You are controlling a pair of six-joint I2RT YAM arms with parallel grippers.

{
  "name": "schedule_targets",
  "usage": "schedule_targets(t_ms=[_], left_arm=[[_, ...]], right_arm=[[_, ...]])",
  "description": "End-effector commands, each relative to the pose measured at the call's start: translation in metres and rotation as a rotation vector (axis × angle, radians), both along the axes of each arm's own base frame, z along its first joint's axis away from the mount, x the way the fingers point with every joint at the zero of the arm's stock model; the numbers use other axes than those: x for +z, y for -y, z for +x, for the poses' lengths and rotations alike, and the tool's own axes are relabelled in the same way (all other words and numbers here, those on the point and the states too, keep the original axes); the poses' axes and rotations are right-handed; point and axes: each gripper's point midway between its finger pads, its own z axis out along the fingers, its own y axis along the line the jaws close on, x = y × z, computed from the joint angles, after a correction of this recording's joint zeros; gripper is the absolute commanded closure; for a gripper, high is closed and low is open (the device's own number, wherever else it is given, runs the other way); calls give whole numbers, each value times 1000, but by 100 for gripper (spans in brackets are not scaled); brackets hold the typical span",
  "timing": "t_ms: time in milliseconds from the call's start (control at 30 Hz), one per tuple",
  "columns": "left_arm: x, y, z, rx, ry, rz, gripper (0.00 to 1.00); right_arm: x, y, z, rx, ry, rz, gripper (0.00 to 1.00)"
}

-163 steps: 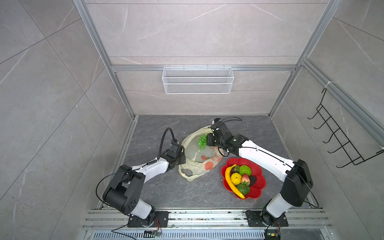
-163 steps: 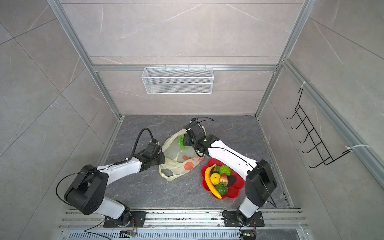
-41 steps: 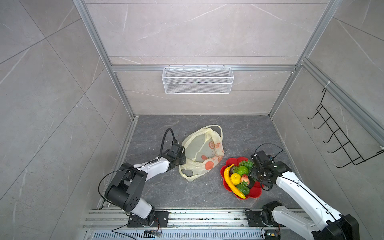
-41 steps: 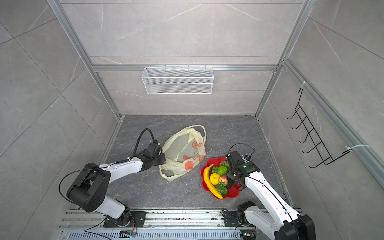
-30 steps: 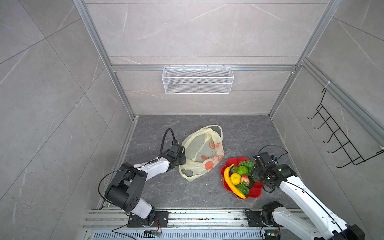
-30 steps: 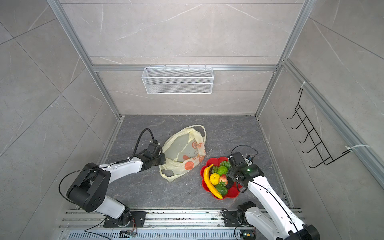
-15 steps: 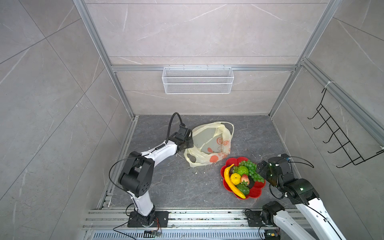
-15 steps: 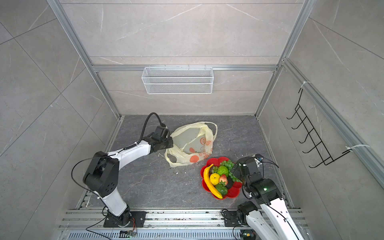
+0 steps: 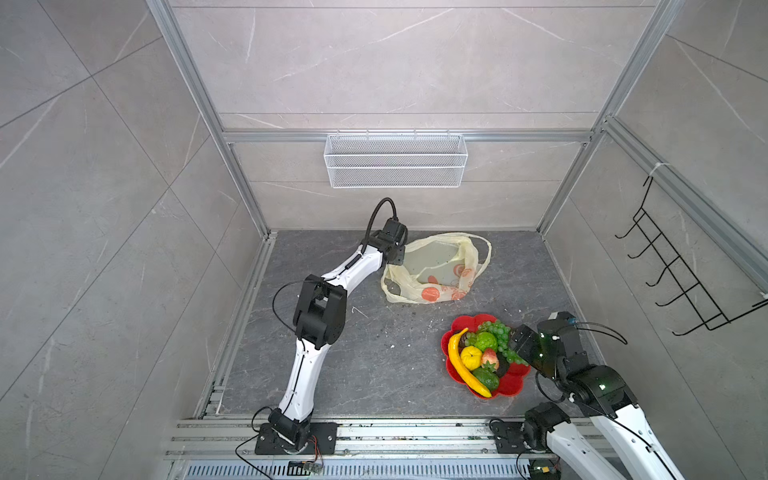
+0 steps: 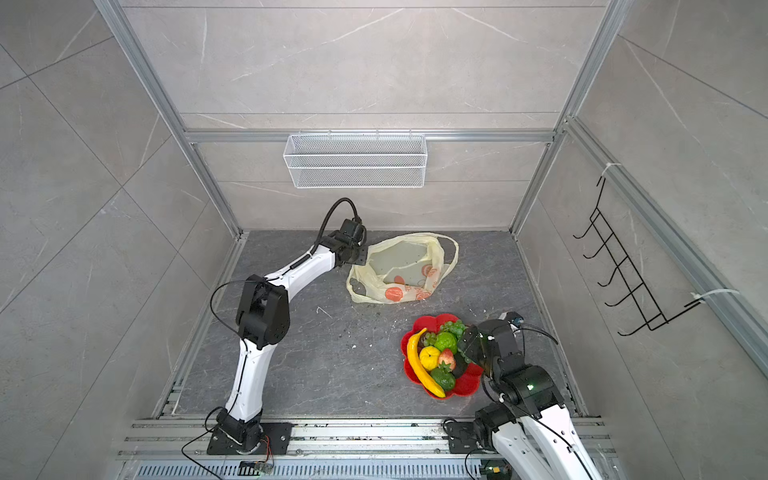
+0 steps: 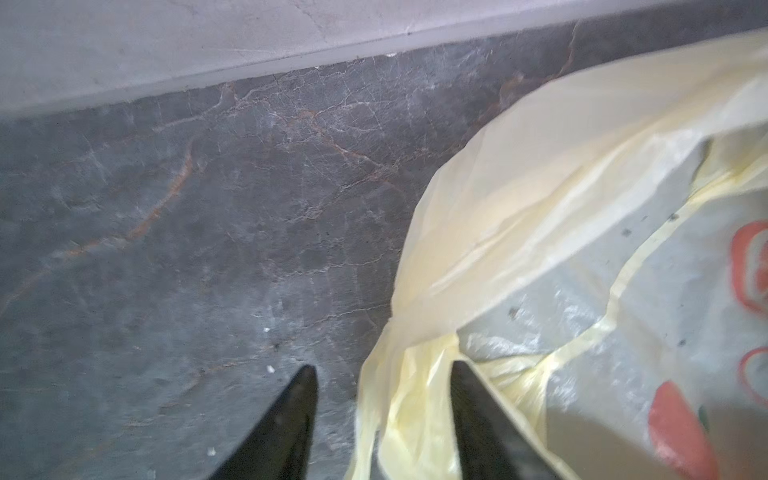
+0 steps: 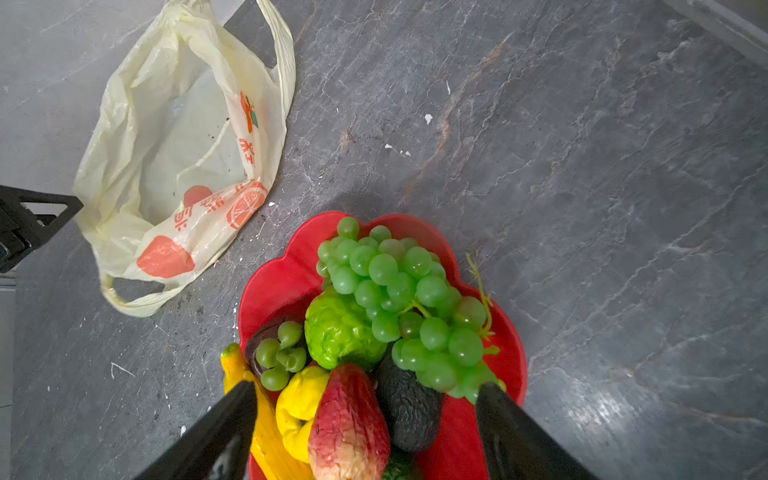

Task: Take the fake fruits out of the plastic bag
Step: 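Release the bag rim with the left gripper and swing it toward the red plate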

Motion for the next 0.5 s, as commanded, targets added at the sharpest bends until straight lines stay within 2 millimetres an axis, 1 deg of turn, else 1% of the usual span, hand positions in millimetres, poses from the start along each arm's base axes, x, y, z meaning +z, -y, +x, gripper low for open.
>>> schedule_targets(t_ms=[0, 67, 133, 167, 200, 267, 333, 367, 433, 467], left_arm=[[38, -18, -6, 13, -1, 113, 34], [61, -28, -16, 61, 1, 108, 29], [79, -37, -33, 97, 3, 77, 26], [88, -38, -46, 103, 2, 45, 25], [93, -38, -58, 106, -2, 19, 25], [106, -36, -89, 96, 10, -33, 23], [112, -30, -123, 70, 11, -87, 23], [114, -23, -141, 41, 14, -121, 23], [104, -10, -175, -13, 1, -149, 23], [97, -1, -193, -49, -10, -152, 23]], right_arm=[[-1, -2, 1, 25, 16, -10, 15], [-3, -1, 2, 28, 17, -16, 15], [-6, -2, 4, 29, 18, -21, 15], [-7, -2, 5, 32, 17, -22, 15], [-8, -2, 6, 32, 17, -23, 15], [-10, -3, 8, 38, 14, -27, 15], [-11, -4, 10, 45, 14, -34, 15], [-12, -4, 11, 47, 15, -39, 14], [-13, -4, 13, 46, 15, -45, 14], [-14, -4, 14, 46, 15, -47, 14]])
